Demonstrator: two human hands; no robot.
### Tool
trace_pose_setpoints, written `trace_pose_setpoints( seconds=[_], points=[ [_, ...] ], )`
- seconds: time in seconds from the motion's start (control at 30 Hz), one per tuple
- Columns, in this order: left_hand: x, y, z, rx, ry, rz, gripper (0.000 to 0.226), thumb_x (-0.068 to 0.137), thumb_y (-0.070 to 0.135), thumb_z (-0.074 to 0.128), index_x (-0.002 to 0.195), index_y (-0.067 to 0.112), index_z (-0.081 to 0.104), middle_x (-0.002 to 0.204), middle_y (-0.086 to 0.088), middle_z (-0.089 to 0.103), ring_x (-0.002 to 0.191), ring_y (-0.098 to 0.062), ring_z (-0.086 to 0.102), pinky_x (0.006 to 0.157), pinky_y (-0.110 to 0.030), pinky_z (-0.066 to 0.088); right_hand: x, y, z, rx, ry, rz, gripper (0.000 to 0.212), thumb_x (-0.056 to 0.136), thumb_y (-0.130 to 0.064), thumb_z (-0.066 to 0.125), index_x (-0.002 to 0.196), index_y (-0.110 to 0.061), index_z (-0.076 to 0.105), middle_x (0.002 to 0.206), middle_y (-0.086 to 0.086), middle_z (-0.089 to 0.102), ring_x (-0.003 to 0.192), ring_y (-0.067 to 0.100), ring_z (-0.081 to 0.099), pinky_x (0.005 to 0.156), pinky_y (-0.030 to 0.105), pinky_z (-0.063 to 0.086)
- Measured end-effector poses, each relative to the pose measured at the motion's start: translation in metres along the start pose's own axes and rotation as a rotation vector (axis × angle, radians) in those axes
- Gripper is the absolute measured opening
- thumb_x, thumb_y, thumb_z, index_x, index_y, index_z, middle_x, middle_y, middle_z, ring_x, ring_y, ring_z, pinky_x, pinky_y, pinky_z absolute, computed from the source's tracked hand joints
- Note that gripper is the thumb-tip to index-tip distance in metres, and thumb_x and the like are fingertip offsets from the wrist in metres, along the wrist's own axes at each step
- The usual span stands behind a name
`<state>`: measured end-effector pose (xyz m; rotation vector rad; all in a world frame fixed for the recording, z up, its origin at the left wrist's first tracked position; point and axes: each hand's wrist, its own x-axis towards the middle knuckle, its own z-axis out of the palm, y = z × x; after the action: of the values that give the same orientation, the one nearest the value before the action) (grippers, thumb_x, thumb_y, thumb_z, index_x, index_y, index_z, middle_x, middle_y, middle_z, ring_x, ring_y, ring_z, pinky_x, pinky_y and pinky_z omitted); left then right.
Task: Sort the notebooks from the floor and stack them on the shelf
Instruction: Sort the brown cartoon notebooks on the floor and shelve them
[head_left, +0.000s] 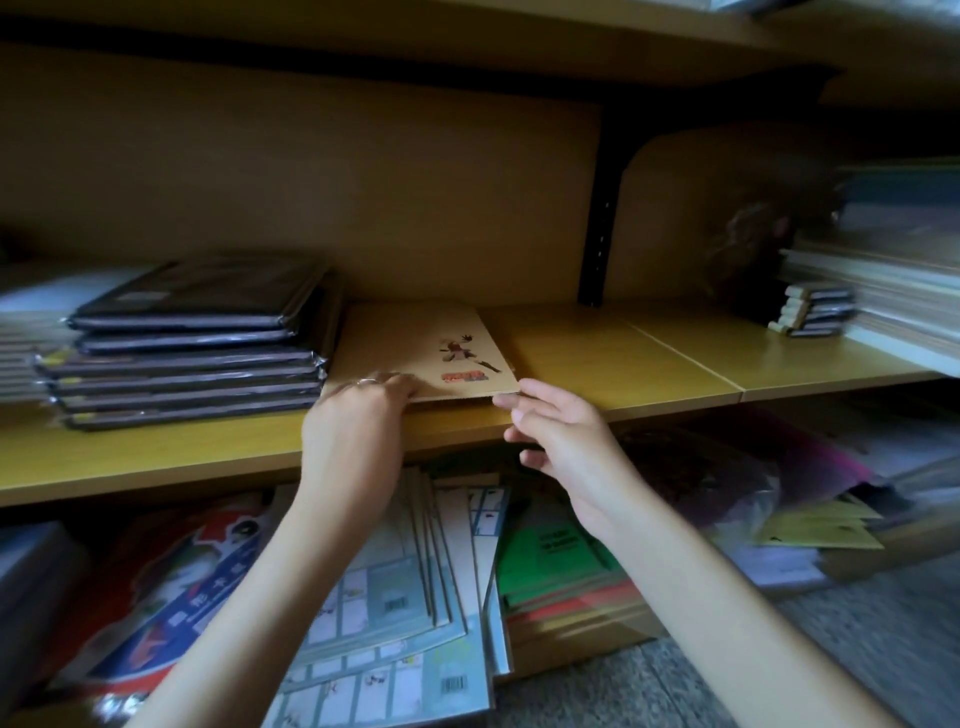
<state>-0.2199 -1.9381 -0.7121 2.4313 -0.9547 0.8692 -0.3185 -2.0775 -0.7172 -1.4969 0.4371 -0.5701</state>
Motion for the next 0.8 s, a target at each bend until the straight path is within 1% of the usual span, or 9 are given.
trace_pose_setpoints(
  seconds=[0.17,0.3,0.33,0.37,0.43,0.5,0.57,0.7,0.8],
  points=[
    [0.018,-0.010,0.014,-0.031,0.060,-0.073,0.024,0.092,0.013,0.050,0.110,0.016,0.066,0.086,-0.007,0.069,0.072,-0.026,0.063,0.057,-0.029,0.043,0.002,0.012,-0.002,-0.390,-0.048,-0.231,0.057,0.093,-0.006,0.051,0.140,-0.032,0.034,0.134,-0.016,0.049,0.087,0.008,0.064,0.070,0.020,0.054],
    [0.024,-0.009,0.023,-0.038,0.060,-0.107,0.027,0.093,0.014,0.047,0.112,0.017,0.065,0.088,-0.009,0.069,0.076,-0.030,0.063,0.060,-0.029,0.040,0.001,0.018,-0.008,-0.716,-0.070,-0.359,0.057,0.095,-0.018,0.050,0.139,-0.046,0.029,0.098,-0.008,0.064,0.076,0.017,0.065,0.079,0.033,0.054],
    [0.024,-0.008,0.024,-0.039,0.065,-0.105,0.028,0.093,0.015,0.046,0.113,0.017,0.066,0.089,-0.010,0.069,0.077,-0.030,0.063,0.061,-0.029,0.040,0.000,0.020,-0.010,-0.751,-0.101,-0.367,0.057,0.095,-0.019,0.050,0.140,-0.047,0.028,0.102,-0.008,0.063,0.068,0.011,0.063,0.075,0.028,0.054],
    [0.023,-0.008,0.025,-0.039,0.075,-0.099,0.028,0.094,0.016,0.046,0.113,0.017,0.066,0.091,-0.010,0.070,0.079,-0.030,0.063,0.062,-0.028,0.040,-0.001,0.023,-0.010,-0.773,-0.138,-0.371,0.059,0.094,-0.018,0.051,0.141,-0.045,0.027,0.120,-0.010,0.058,0.066,0.006,0.060,0.072,0.024,0.053],
    [0.022,-0.007,0.025,-0.039,0.098,-0.083,0.029,0.094,0.017,0.047,0.117,0.018,0.066,0.097,-0.009,0.071,0.084,-0.030,0.064,0.067,-0.029,0.042,-0.002,0.031,-0.009,-0.828,-0.197,-0.390,0.067,0.093,-0.013,0.053,0.145,-0.042,0.022,0.149,-0.025,0.022,0.074,0.009,0.060,0.075,0.028,0.055],
    [0.021,-0.007,0.024,-0.039,0.097,-0.073,0.031,0.095,0.020,0.046,0.120,0.019,0.064,0.105,-0.007,0.070,0.091,-0.029,0.064,0.073,-0.030,0.045,0.000,0.038,-0.009,-0.917,-0.200,-0.426,0.074,0.091,-0.010,0.054,0.146,-0.041,0.016,0.148,-0.035,0.005,0.073,0.016,0.060,0.067,0.034,0.056],
    [0.021,-0.009,0.025,-0.044,0.079,-0.055,0.032,0.096,0.021,0.045,0.123,0.019,0.062,0.114,-0.004,0.068,0.097,-0.028,0.063,0.079,-0.032,0.046,0.002,0.042,-0.010,-0.950,-0.199,-0.430,0.076,0.091,-0.010,0.054,0.146,-0.041,0.013,0.148,-0.035,0.003,0.069,0.017,0.060,0.060,0.035,0.055],
    [0.024,-0.013,0.031,-0.049,0.027,-0.031,0.034,0.095,0.022,0.045,0.125,0.016,0.061,0.127,-0.005,0.062,0.110,-0.027,0.059,0.094,-0.035,0.043,0.004,0.042,-0.014,-0.963,-0.232,-0.433,0.078,0.090,-0.011,0.054,0.146,-0.043,0.010,0.146,-0.037,0.001,0.068,0.020,0.061,0.057,0.036,0.054],
    [0.019,-0.015,0.033,-0.059,0.006,-0.018,0.036,0.094,0.023,0.043,0.124,0.015,0.060,0.131,-0.007,0.058,0.119,-0.026,0.054,0.101,-0.037,0.038,-0.001,0.038,-0.016,-0.917,-0.264,-0.440,0.075,0.092,-0.012,0.053,0.146,-0.042,0.012,0.146,-0.038,0.003,0.074,0.017,0.061,0.066,0.037,0.055]
  ],
)
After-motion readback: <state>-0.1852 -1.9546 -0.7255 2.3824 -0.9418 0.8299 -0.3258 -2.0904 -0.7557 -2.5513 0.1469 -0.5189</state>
